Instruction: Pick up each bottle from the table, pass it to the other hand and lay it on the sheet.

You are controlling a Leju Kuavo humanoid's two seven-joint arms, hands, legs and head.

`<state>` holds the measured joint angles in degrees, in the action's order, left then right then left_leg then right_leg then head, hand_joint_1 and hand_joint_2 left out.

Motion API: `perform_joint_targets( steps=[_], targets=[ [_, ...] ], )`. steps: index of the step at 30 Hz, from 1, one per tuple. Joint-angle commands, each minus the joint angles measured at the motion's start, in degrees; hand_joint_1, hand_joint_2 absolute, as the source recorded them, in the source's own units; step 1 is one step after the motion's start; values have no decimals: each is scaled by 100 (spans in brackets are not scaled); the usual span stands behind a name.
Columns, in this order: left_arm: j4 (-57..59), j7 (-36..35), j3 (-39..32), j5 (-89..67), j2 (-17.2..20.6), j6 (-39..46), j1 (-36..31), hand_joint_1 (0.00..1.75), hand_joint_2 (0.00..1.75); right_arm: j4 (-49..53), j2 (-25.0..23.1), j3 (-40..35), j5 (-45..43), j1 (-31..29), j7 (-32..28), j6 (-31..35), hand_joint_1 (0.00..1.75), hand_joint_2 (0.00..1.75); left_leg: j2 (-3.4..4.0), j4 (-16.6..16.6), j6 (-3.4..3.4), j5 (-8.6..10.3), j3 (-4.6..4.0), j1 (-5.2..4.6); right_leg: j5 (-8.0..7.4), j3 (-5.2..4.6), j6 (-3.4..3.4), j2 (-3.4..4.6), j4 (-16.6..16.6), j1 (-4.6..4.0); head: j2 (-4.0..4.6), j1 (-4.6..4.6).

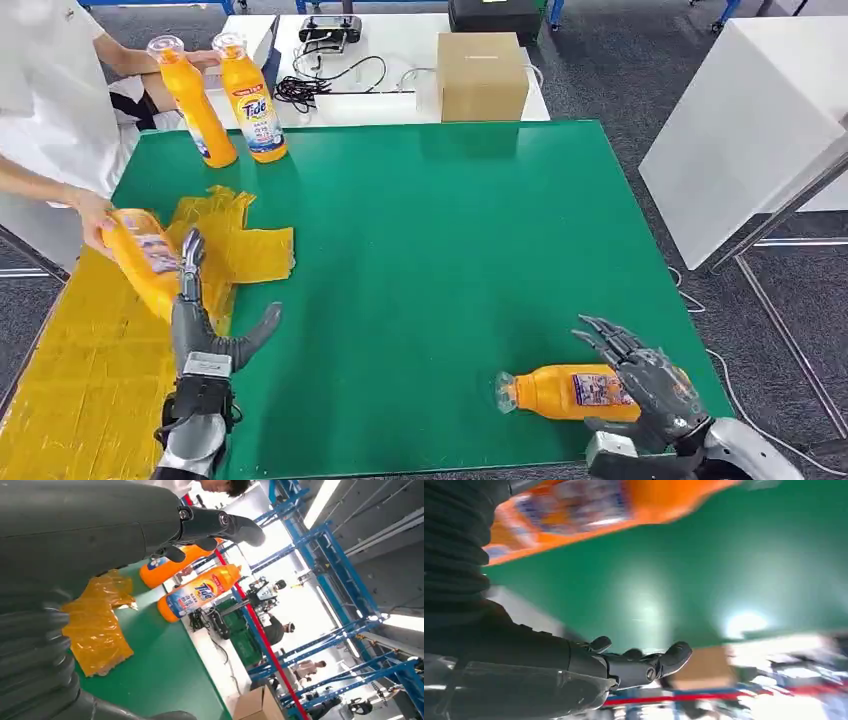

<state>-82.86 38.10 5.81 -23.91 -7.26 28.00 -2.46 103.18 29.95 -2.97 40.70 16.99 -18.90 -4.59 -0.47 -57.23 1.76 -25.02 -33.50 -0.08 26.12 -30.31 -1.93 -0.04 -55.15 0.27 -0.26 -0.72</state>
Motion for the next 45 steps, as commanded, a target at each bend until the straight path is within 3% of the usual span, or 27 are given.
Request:
perform_joint_targets(
  steps=[1, 7, 21, 26, 27, 28, 29, 30, 33, 39, 42, 44, 45],
  targets=[
    [382, -15, 76, 89, -24, -13, -130, 0, 175, -1136, 419, -481, 58, -254, 504, -1, 0, 175, 4, 12, -7, -1, 27, 6, -3, 32, 1, 1, 21, -5, 0, 2],
    [457, 17, 110, 162, -3, -26, -214, 0, 175, -1218, 629, -609, -126, -111, 727, -23, 0, 175, -4, 4, -5, 0, 12, 3, 0, 15, 2, -5, 11, -1, 0, 2],
    [513, 7, 185, 159, -27, -66, -268, 0, 175, -2341, 162, -779, 226, -742, 1128, 165, 0, 175, 8, 15, -10, -2, 38, 13, -6, 43, 2, 4, 31, -12, 0, 2],
    [542, -39, 219, 159, -82, -77, -294, 0, 175, -3080, -236, -990, 886, -1302, 1389, 344, 0, 175, 8, 13, -9, -1, 32, 12, -5, 35, 4, 3, 26, -11, 0, 2],
    [543, -52, 225, 156, -87, -71, -294, 0, 175, -3174, -296, -1016, 938, -1393, 1384, 351, 28, 175, 15, 19, -12, -1, 45, 16, -10, 47, 5, 9, 36, -16, 0, 2],
    [549, -52, 229, 156, -89, -72, -296, 0, 175, -3221, -321, -1032, 957, -1441, 1384, 348, 110, 175, 14, 14, -8, 2, 30, 12, -10, 30, 4, 9, 26, -12, 0, 4],
    [553, -52, 232, 156, -96, -73, -287, 0, 175, -3246, -353, -1053, 976, -1497, 1383, 347, 73, 175, 18, 18, -10, 2, 41, 14, -11, 41, 4, 10, 32, -14, 0, 2],
    [555, -52, 233, 157, -97, -73, -283, 0, 175, -3247, -356, -1052, 976, -1512, 1383, 347, 120, 175, 30, 10, -7, 1, 32, 16, -9, 29, 3, 16, 22, -16, 0, 0],
    [539, -54, 206, 158, -115, -75, -258, 0, 175, -3376, -461, -1023, 1077, -1638, 1309, 454, 171, 175, 31, 13, -9, 6, 41, 13, -13, 33, 3, 23, 22, -12, 0, 2],
    [455, -61, 141, 156, -146, -67, -184, 0, 175, -3245, -795, -865, 1248, -1755, 1193, 820, 175, 175, 38, 12, -10, 1, 50, 13, -11, 44, 4, 30, 20, -12, 0, 2],
    [396, -108, 125, 118, -165, -83, -152, 0, 175, -3069, -1131, -657, 1302, -1847, 1111, 1204, 175, 175, 38, 12, -11, -1, 53, 13, -8, 46, 6, 30, 19, -13, 0, 2],
    [326, -176, 129, 35, -198, -132, -106, 0, 175, -3010, -1728, -208, 1301, -2034, 1102, 1783, 175, 175, 45, 11, -12, -3, 55, 13, -8, 44, 7, 37, 17, -13, 0, 2],
    [316, -181, 135, 28, -203, -133, -100, 0, 175, -3001, -1763, -242, 1350, -2081, 1149, 1769, 175, 175, 47, 10, -12, -3, 51, 13, -9, 40, 6, 41, 14, -12, 0, 2]
  ],
)
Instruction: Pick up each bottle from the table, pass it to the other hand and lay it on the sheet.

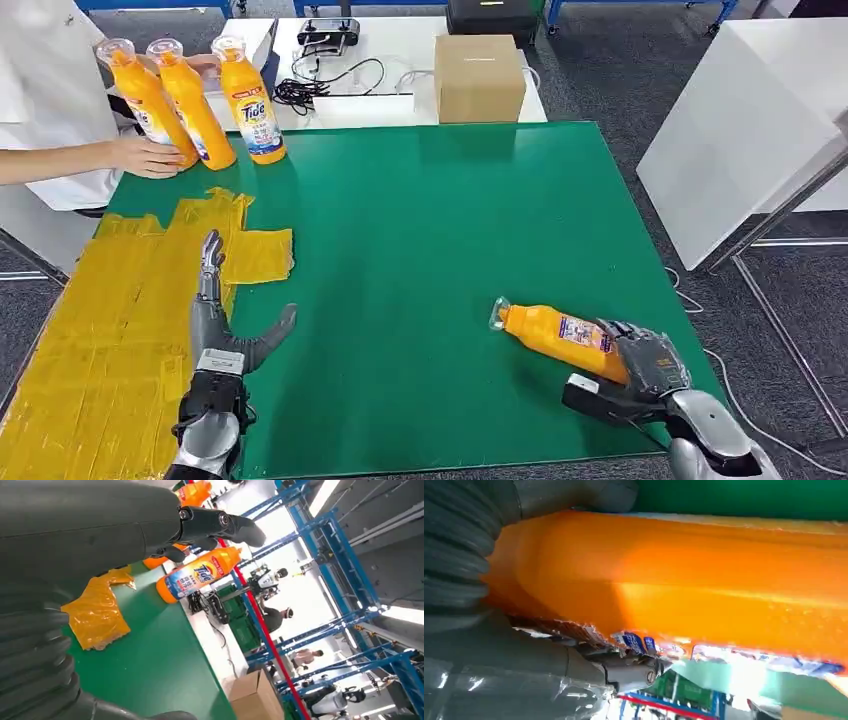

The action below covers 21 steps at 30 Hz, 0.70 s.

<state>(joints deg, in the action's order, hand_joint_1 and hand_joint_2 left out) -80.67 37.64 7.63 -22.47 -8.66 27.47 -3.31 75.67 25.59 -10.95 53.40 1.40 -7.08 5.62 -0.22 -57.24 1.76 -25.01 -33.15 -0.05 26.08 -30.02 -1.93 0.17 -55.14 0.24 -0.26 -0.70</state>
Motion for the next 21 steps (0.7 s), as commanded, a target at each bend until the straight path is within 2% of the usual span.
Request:
perform_joint_targets(
  steps=[1, 4, 7, 8, 11, 18, 21],
  targets=[
    [65, -156, -38, -144, -77, -77, 3, 0, 175, -167, -1539, 716, 38, -556, 34, 998, 175, 175, 26, 13, -15, -5, 21, 11, -5, 14, 8, 23, 16, -11, 0, 2],
    [6, -190, 8, -146, -93, -151, 19, 0, 175, 364, -2092, 1074, -719, -513, -490, 1504, 175, 175, 32, 7, -15, -7, 3, 11, -3, -3, 7, 30, 3, -11, 0, 2],
    [-15, -242, 76, -50, -86, -373, 1, 0, 175, 858, -2384, 1267, -1112, -403, -708, 1734, 175, 175, 15, 3, -14, -6, -3, 16, 2, -6, 6, 13, 0, -15, 0, -2],
    [13, -305, 149, 15, -65, -579, -50, 0, 175, 946, -2553, 1422, -1396, -395, -962, 1918, 175, 175, 12, 4, -13, -5, -6, 15, 2, -9, 5, 10, -2, -13, 0, 2],
    [92, -464, 247, 84, -37, -839, -137, 0, 175, 931, -2639, 1503, -1660, -417, -1074, 1850, 175, 175, 1, 1, -12, -4, -10, 15, 3, -9, 3, -1, -2, -14, 0, 0],
    [91, -469, 249, 87, -39, -846, -152, 0, 175, 907, -2638, 1513, -1678, -420, -1086, 1844, 175, 175, -3, 3, -9, 0, -17, 11, 2, -15, 3, -5, -2, -9, 0, 0],
    [44, -650, 348, 320, 28, -1397, -193, 0, 175, 576, -2767, 1636, -1978, -553, -1267, 1586, 175, 175, -8, 3, -10, 0, -17, 11, 3, -13, 4, -9, 0, -8, 0, 0]
  ],
)
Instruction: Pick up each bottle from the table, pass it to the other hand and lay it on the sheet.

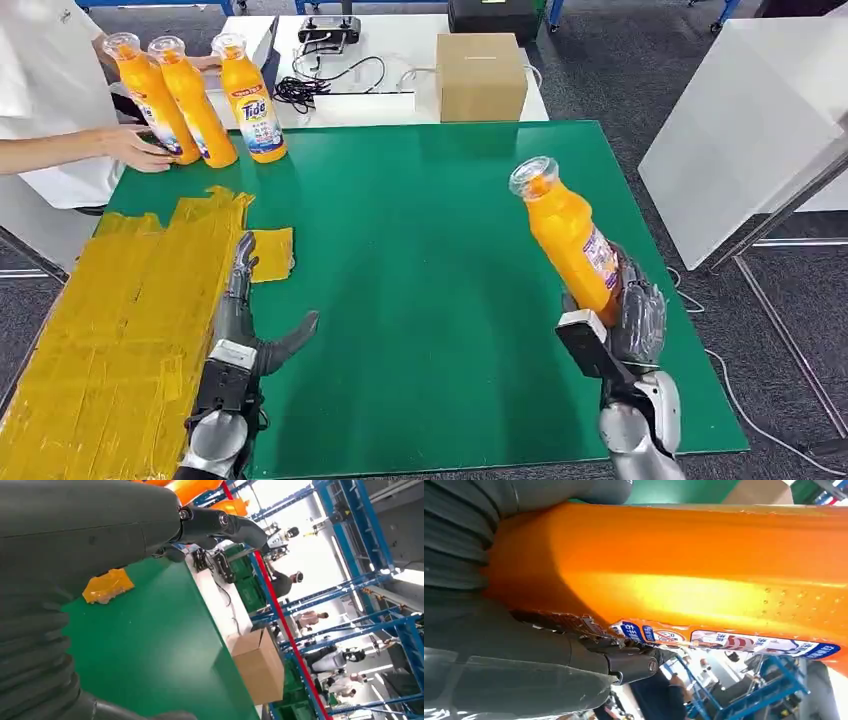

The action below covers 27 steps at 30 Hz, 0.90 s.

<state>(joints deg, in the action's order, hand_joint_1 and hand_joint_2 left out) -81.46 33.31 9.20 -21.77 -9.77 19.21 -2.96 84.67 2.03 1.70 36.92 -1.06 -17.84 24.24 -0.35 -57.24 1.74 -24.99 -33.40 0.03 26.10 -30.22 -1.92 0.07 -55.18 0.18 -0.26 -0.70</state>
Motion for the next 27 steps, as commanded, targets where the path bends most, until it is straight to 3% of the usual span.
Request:
perform_joint_targets(
  steps=[1, 5, 19, 22, 27],
  targets=[
    [95, -333, 260, 336, 165, -835, -270, 0, 175, -510, -493, 413, -512, -400, -293, -423, 175, 175, 8, 3, -10, -4, 14, 4, 1, 13, 4, 5, 5, -4, 0, 0],
    [32, -544, 476, 1026, 173, -1830, -395, 0, 175, -1298, -752, 271, -885, -809, -583, -877, 175, 175, 15, 4, -10, -2, 14, 7, -3, 12, 4, 11, 7, -8, 0, 2],
    [48, -545, 502, 1029, 185, -1833, -405, 0, 175, -1462, -780, 219, -877, -887, -639, -824, 175, 175, 2, 4, -5, 2, 1, 4, -2, 2, 0, 2, 4, -4, 0, 0],
    [83, -698, 596, 1699, 201, -2535, -492, 0, 175, -2040, -968, -129, -887, -1181, -675, -1177, 175, 175, 13, 4, -9, -2, 10, 5, -2, 10, 3, 11, 4, -5, 0, 0],
    [173, -844, 746, 2133, 257, -2867, -693, 0, 175, -3026, -1263, -982, -863, -1643, -1000, -1261, 175, 175, 35, 5, -13, -1, 9, 11, -9, 3, 6, 31, 5, -13, 0, 0]
  ],
)
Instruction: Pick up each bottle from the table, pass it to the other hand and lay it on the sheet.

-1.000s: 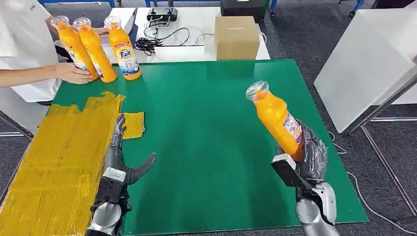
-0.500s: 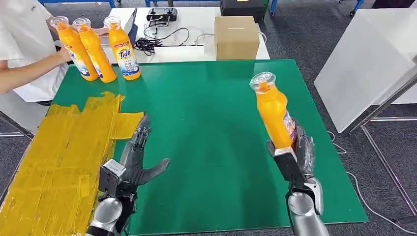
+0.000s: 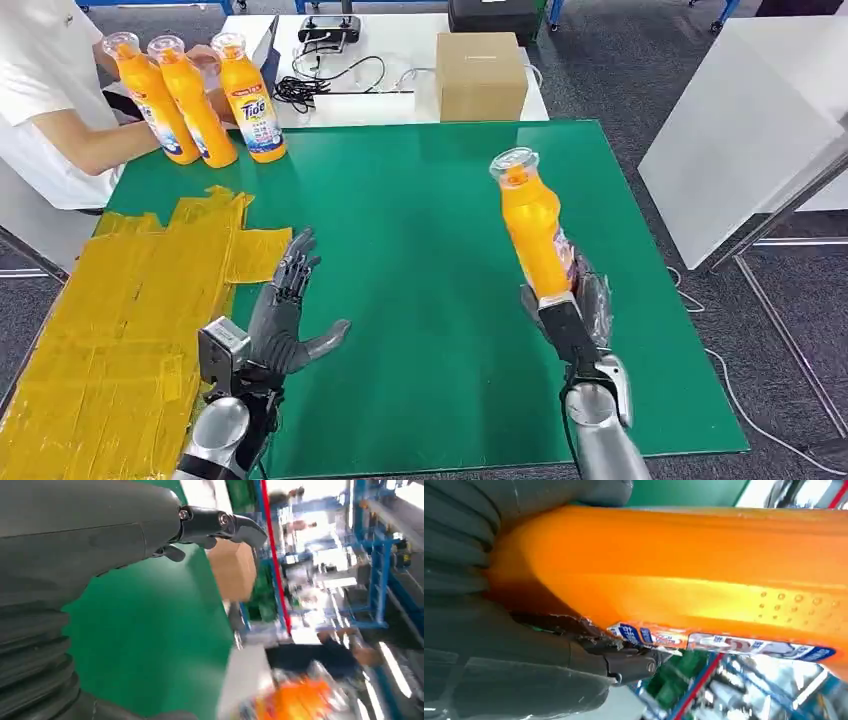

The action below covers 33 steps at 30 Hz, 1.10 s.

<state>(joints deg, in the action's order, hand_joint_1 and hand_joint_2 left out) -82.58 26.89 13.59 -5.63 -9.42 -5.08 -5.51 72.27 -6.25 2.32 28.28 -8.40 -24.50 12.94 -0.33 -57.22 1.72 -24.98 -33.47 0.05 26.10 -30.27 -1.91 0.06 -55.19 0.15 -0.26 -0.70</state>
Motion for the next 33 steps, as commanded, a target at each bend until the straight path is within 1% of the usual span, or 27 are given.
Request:
perform_joint_targets(
  steps=[1, 5, 6, 7, 8, 9, 10, 11, 12, 13, 14, 15, 17, 19, 22, 24, 25, 30, 31, 33],
  targets=[
    [310, -205, 333, 524, 233, -441, -469, 0, 175, -1849, -461, -1178, 12, -946, -365, -121, 175, 175, 36, 5, -14, -2, 22, 9, -8, 11, 7, 32, 6, -9, 0, 0],
    [316, -205, 345, 524, 239, -440, -479, 0, 175, -1884, -464, -1243, 10, -965, -369, -153, 175, 175, 37, 5, -14, -3, 23, 10, -9, 12, 7, 33, 7, -9, 0, 0],
    [336, -208, 359, 530, 240, -441, -496, 0, 175, -1916, -477, -1340, 9, -985, -397, -176, 175, 175, 27, 4, -9, 0, 13, 6, -7, 4, 5, 23, 4, -6, 0, 0],
    [459, -323, 320, 724, 230, -485, -554, 0, 175, -2035, -694, -1785, 24, -1038, -485, -312, 173, 175, 36, 7, -14, -2, 25, 11, -7, 13, 7, 29, 7, -12, 0, 0],
    [475, -332, 313, 741, 236, -488, -561, 0, 175, -2051, -749, -1880, 37, -1047, -487, -330, 175, 175, 18, 3, -9, 0, 15, 11, -3, 7, 4, 15, 3, -11, 0, 0],
    [475, -332, 313, 741, 236, -488, -561, 0, 175, -2051, -749, -1880, 37, -1047, -487, -330, 175, 175, 22, 7, -13, -5, 33, 15, 1, 25, 2, 19, 8, -13, 0, 0],
    [475, -332, 313, 741, 236, -488, -561, 0, 175, -2051, -749, -1880, 37, -1047, -487, -330, 175, 175, 20, 5, -10, -2, 20, 13, 0, 13, 1, 18, 3, -11, 0, -2],
    [475, -332, 313, 741, 236, -488, -561, 0, 175, -2051, -749, -1880, 37, -1047, -487, -330, 175, 175, 19, 7, -11, -4, 26, 14, 1, 21, 1, 16, 6, -12, 0, -2],
    [557, -371, 291, 775, 206, -464, -602, 0, 175, -1973, -779, -2426, 138, -1005, -979, -856, 175, 175, 16, 6, -10, -1, 19, 13, 0, 14, 1, 13, 5, -11, 0, 0],
    [673, -367, 306, 772, 190, -460, -665, 0, 175, -1869, -939, -2635, 244, -900, -829, -707, 175, 175, 10, 6, -10, 2, 15, 11, 0, 9, 1, 6, 3, -9, 0, 0],
    [738, -363, 314, 782, 180, -439, -701, 0, 175, -1794, -992, -2826, 228, -847, -676, -578, 175, 175, 18, 5, -14, -3, 24, 15, 1, 17, 2, 13, 4, -12, 0, -2],
    [744, -362, 315, 782, 177, -438, -705, 0, 175, -1792, -1020, -2850, 223, -833, -659, -556, 175, 175, 9, 3, -13, -1, 17, 15, 2, 13, 3, 7, 2, -13, 0, -2],
    [744, -362, 316, 783, 177, -438, -705, 0, 175, -1792, -1004, -2851, 223, -837, -659, -557, 175, 175, 5, 4, -11, 2, 5, 11, 0, 1, 3, 7, 0, -9, 0, -2],
    [736, -362, 318, 783, 181, -436, -701, 0, 175, -1784, -953, -2859, 197, -858, -654, -556, 175, 175, 15, 10, -16, 0, 25, 16, 1, 19, 5, 7, 9, -14, 0, 2],
    [736, -360, 318, 788, 187, -424, -694, 0, 175, -1774, -906, -2986, 130, -868, -669, -599, 175, 175, -17, 5, -11, 4, 8, 13, 1, 6, 1, -16, 6, -11, 0, -4],
    [779, -361, 303, 797, 186, -403, -703, 0, 175, -1748, -938, -3142, 112, -844, -671, -610, 175, 175, 0, 6, -14, -3, 26, 16, 3, 23, 1, -1, 11, -14, 0, -4],
    [822, -362, 293, 801, 182, -394, -719, 0, 175, -1744, -939, -3240, 119, -828, -670, -602, 175, 175, -6, 5, -11, 1, 12, 12, 2, 10, 1, -6, 5, -9, 0, -2],
    [1054, -366, 185, 839, 176, -326, -777, 0, 175, -1638, -938, -3713, 150, -770, -650, -635, 175, 175, -9, 5, -13, 3, 9, 12, 2, 7, 3, -9, 4, -10, 0, -2],
    [1095, -340, 116, 866, 143, -263, -790, 0, 175, -1655, -936, -3841, 199, -771, -587, -613, 175, 175, -6, 8, -16, 0, 20, 14, 4, 18, 5, -7, 7, -11, 0, -2],
    [1106, -300, 11, 918, 80, -171, -795, 0, 175, -1779, -922, -3998, 223, -818, -486, -511, 175, 175, -10, 5, -11, 5, 4, 11, 1, 1, 3, -10, 3, -9, 0, -2]
  ],
)
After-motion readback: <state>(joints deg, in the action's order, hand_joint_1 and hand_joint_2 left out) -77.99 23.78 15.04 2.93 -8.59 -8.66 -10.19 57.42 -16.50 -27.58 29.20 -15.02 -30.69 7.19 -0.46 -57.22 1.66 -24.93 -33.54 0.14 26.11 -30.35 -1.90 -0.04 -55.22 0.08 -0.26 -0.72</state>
